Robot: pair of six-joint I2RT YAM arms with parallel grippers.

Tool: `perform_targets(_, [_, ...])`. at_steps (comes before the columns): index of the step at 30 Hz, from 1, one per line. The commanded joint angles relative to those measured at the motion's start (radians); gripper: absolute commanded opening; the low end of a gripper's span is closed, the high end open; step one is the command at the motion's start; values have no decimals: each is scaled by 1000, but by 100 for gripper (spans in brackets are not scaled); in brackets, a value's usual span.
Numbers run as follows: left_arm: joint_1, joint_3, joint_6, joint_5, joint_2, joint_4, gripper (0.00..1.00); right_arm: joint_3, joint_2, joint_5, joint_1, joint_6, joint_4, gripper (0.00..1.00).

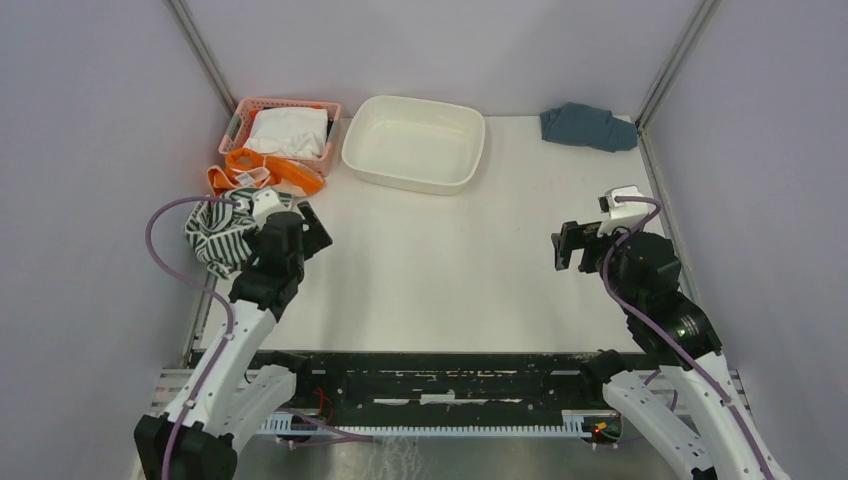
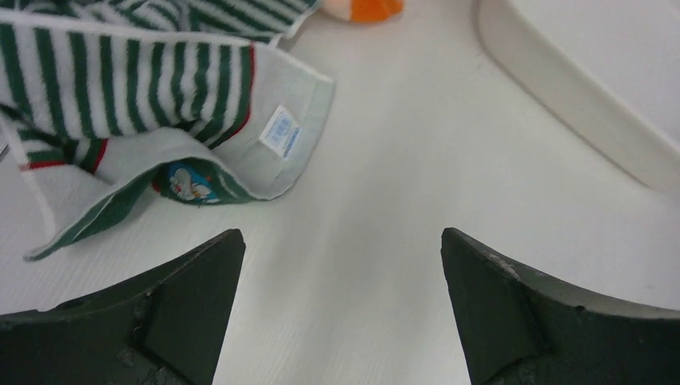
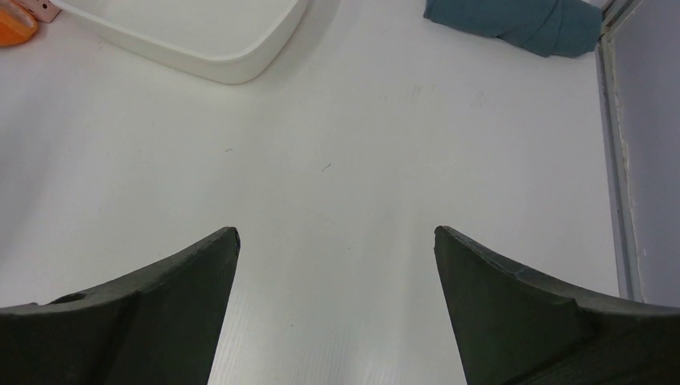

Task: Roll the towels
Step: Pick up the towel at the corner of the board.

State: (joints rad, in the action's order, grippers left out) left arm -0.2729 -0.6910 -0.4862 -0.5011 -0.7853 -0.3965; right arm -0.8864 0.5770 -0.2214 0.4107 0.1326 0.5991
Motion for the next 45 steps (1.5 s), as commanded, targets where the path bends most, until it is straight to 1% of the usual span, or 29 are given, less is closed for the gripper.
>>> perform_targets(1, [188,-20,-144,97,-78,-21,99,15,2,46,3,-14,-34,100])
perform_targets(4, [336,-9,-147,187,-155,13,99,26,-1,61,2,-19,-43,100])
perform_targets(6, [383,-31,-115,195,-221,24,99,35,-4,77,3,-18,-50,100])
perform_targets(9, [445,-101,-59,181,-353,22,99,50,-11,99,3,-15,-61,100])
perform_targets(12, [513,-168,-42,190,-471,32,100,66,-22,110,3,-12,-73,100])
perform_targets(16, [548,-242,-24,192,-627,39,99,84,-43,119,3,-13,-90,100])
perform_targets(21, [554,-312,8,215,-807,45,94,100,-65,125,3,-9,-99,100])
perform_targets(22, [554,-321,19,220,-836,43,92,103,-68,129,3,-8,-100,100])
perform_targets(23, [554,-334,30,224,-862,34,87,105,-71,135,2,-9,-102,100])
perform_targets(24, [553,-345,45,230,-878,19,77,107,-75,139,3,-10,-103,100])
perform_targets(26, [554,-353,77,229,-877,-4,48,106,-81,138,3,-16,-102,100])
perform_targets(29, [554,-362,143,233,-788,-36,21,107,-86,128,4,-22,-99,100])
perform_targets(30, [554,-382,166,226,-759,-57,8,107,-87,125,3,-23,-99,100])
perform_targets(31, [554,-406,188,217,-730,-83,3,108,-86,124,3,-23,-100,100])
perform_targets(33, [554,-482,226,204,-679,-142,3,111,-83,125,4,-23,-105,100])
perform_targets(35, [552,-558,243,224,-634,-200,3,113,-77,130,3,-20,-110,100])
perform_targets(37, [544,-635,238,293,-597,-249,3,115,-70,135,3,-18,-117,100])
perform_targets(39, [515,-698,216,394,-565,-284,3,113,-63,138,3,-18,-120,100])
perform_targets(40, [487,-726,196,440,-551,-298,3,112,-61,139,4,-18,-122,100])
perform_targets(42, [390,-774,151,491,-523,-316,3,107,-56,142,3,-19,-120,100])
perform_targets(45, [197,-808,68,519,-499,-301,3,97,-52,142,3,-22,-112,100])
